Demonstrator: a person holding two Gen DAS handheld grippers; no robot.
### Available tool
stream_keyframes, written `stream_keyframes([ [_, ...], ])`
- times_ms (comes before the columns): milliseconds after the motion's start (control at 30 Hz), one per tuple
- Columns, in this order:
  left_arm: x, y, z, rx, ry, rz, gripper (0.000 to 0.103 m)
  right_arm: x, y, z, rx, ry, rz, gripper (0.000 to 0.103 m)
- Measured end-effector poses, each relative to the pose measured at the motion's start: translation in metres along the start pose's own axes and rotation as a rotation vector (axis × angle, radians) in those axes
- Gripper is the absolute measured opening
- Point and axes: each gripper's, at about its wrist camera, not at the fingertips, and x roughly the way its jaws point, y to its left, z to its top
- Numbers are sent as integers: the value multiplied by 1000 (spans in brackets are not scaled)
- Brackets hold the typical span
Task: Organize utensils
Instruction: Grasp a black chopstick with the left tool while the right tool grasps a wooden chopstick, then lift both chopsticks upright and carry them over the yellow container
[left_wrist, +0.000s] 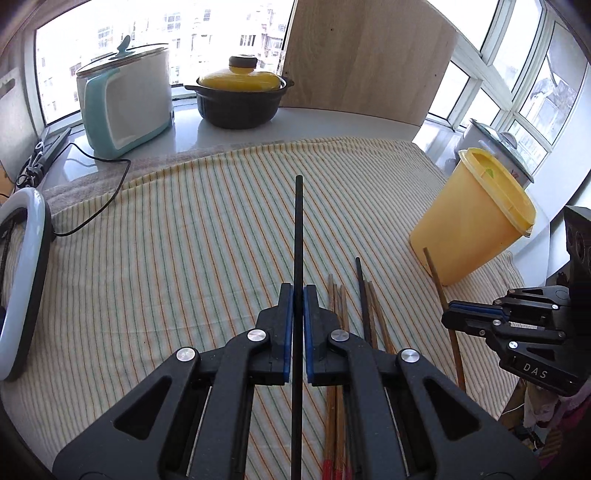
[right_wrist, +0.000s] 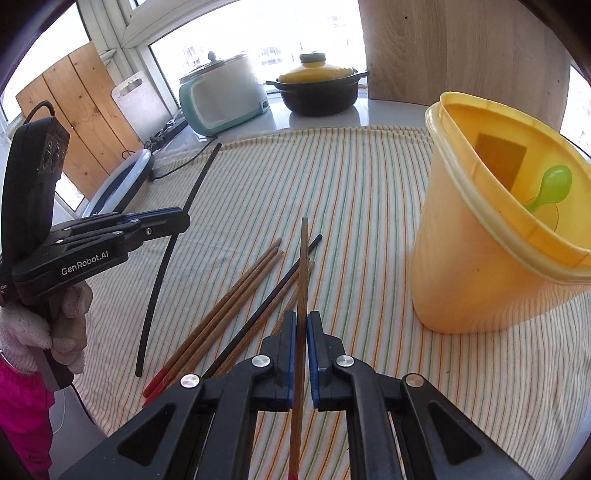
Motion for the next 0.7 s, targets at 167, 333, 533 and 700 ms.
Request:
stream_keyframes([
  [167,-33,1,1,-40,-87,-21,3,-21,-2,1,1,-70,25,4],
  [333,-60,-6,-1,-48,-161,-25,3,-43,-4,-2,-7,-148,33,4],
  [533,-81,-16,-5,-52,-203,-33,3,-62,-5,-3,-19,-224,41,3],
  [700,-98,-29,-4,-41,-253,-26,3,-77,-5,-5,-26,-278,51,3],
])
